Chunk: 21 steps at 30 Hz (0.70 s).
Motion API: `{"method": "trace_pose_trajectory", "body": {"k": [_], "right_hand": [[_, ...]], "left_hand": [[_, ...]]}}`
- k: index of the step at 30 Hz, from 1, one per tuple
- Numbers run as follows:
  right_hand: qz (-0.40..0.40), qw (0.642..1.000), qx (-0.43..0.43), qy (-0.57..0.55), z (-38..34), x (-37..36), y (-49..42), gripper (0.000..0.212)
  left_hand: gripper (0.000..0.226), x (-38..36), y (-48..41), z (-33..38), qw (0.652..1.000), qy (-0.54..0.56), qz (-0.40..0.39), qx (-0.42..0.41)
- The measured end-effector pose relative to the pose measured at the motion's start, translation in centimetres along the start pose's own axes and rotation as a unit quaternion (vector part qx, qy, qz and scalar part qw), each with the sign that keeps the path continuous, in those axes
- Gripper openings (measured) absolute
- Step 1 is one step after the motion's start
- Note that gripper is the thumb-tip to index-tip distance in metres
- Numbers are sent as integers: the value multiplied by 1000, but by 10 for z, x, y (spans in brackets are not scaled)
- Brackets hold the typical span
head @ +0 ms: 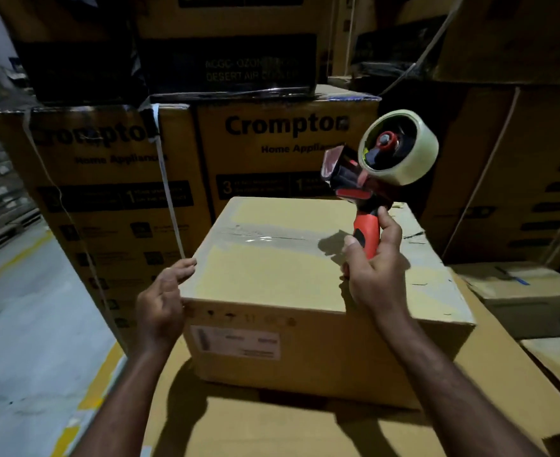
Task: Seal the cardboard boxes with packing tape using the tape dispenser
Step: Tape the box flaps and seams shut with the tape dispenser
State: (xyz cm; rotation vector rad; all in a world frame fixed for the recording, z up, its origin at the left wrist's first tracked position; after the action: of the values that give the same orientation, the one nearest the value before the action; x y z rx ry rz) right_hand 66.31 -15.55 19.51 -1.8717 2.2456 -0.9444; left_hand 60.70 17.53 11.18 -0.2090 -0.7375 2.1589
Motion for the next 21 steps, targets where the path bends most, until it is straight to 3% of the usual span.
{"method": "trace_pose_trajectory", "body": {"k": [3,6,8,10,12,14,15,16,18,21], "right_hand": [[29,999,2,-20,3,5,0,62],[4,999,-12,-53,10,7,-4,63],[-28,996,-26,-78,14,4,-8,63],[-56,996,-17,-70,12,-1,-11,63],[-79,996,5,-42,6,-3,-11,63],[-104,994,27,-28,0,-1,-7,63],[-118,992,36,-25,-3,1,-4,63],[-132,990,48,-24,-6,4,0,63],[-154,985,75,-16,-12,9,8,63],[-153,981,118,33,-26,23,13,66]], "left_hand": [[47,-4,19,16,998,27,42,29],[55,-3,28,37,996,-26,57,59],[51,-4,18,55,987,-135,13,84],[46,-8,4,76,951,-290,-41,97],[43,-21,-5,101,933,-337,-63,105],[41,-42,-9,125,966,-212,-45,141],[41,-55,-12,134,977,-87,-36,190],[46,-69,-17,142,966,42,-40,250],[68,-93,-25,156,901,233,-70,358],[82,-117,-37,176,828,361,-129,410]]}}
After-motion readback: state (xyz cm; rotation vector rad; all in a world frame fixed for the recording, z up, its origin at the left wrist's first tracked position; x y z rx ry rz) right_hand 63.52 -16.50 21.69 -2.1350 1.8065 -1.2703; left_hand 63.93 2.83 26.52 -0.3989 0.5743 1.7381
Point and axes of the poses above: each hand's wrist, its own y-axis away from the middle knuckle, its own x-axis out of the back of the hand, z = x × y, the point moved 3 cm from there along -y, towards the middle knuckle, and after that the axes turned 9 degrees about y, right-handed, at the moved point
